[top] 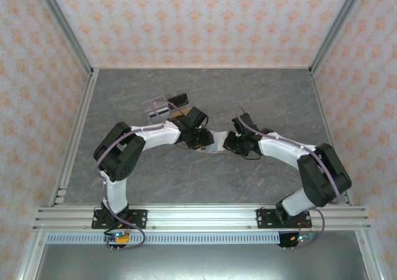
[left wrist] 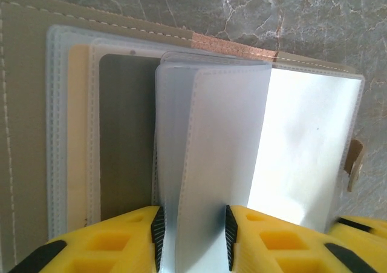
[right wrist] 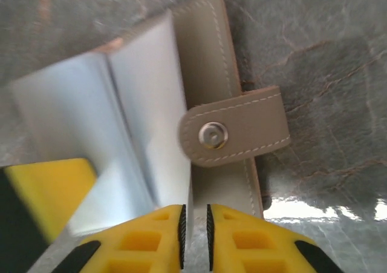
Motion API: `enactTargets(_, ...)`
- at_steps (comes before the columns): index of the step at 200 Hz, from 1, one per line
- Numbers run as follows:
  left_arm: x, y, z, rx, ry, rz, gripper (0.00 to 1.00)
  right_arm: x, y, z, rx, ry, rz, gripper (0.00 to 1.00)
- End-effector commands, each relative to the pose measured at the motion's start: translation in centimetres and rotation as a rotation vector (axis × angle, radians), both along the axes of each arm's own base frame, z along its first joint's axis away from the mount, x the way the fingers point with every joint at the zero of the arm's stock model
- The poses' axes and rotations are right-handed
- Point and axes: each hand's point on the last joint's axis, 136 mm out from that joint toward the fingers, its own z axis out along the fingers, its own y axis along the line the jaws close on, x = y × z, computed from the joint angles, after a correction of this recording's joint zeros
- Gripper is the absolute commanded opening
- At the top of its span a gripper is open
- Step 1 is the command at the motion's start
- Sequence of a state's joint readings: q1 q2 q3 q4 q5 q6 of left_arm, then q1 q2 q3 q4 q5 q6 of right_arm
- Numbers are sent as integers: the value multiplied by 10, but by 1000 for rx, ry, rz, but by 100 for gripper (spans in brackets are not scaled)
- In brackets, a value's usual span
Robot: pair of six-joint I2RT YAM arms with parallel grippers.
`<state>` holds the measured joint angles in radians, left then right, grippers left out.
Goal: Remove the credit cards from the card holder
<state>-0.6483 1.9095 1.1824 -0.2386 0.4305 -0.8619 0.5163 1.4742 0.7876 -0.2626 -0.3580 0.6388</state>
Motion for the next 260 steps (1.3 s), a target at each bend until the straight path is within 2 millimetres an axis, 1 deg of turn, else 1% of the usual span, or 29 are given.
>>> enactTargets(1,-8,5,-18,50,30,-19,33,4,-5,21,-32,-59,15,23)
enactTargets(14,-8,6,-18,51,30,-17,31,6,5,24,3,-59,49,26)
enactTargets(30,-7,6,-18,50,29,-17,30,10,17,22,44,-37,71,27)
enactTargets(47,-7,6,-19,54,29,-15,29,25,26,28,79,-50,60,28)
enactTargets(70,-7,6,-19,55,30,-15,27,47,31,33,95,-61,39,30)
enactTargets(84,-8,6,-20,55,33,-16,26,57,38,26,99,-36,58,32)
enactTargets(103,-7,6,-20,54,31,-18,25,63,45,12,99,21,84,33)
enactTargets(113,-8,7,-21,57,32,-16,25,66,48,9,105,25,91,34)
enactTargets(155,-8,6,-21,54,32,-17,24,65,43,-13,47,75,97,34)
enactTargets(180,-7,7,-18,53,26,-15,23,61,39,-25,19,102,96,30)
enactTargets(204,-6,6,-9,42,17,-12,24,58,30,-37,-31,122,90,28)
enactTargets(210,-7,7,-10,44,20,-11,25,58,29,-39,-39,126,87,27)
enactTargets(211,-6,6,-4,36,9,-11,26,58,29,-39,-39,126,86,27)
enactTargets(213,-6,6,2,29,-1,-11,26,58,28,-40,-41,127,87,27)
enactTargets(224,-5,7,9,31,-15,-8,30,57,27,-43,-46,132,85,27)
enactTargets(240,-6,14,11,65,-17,-3,36,57,26,-45,-46,131,80,27)
enactTargets(260,-9,17,5,80,-2,-5,41,57,25,-47,-42,131,73,27)
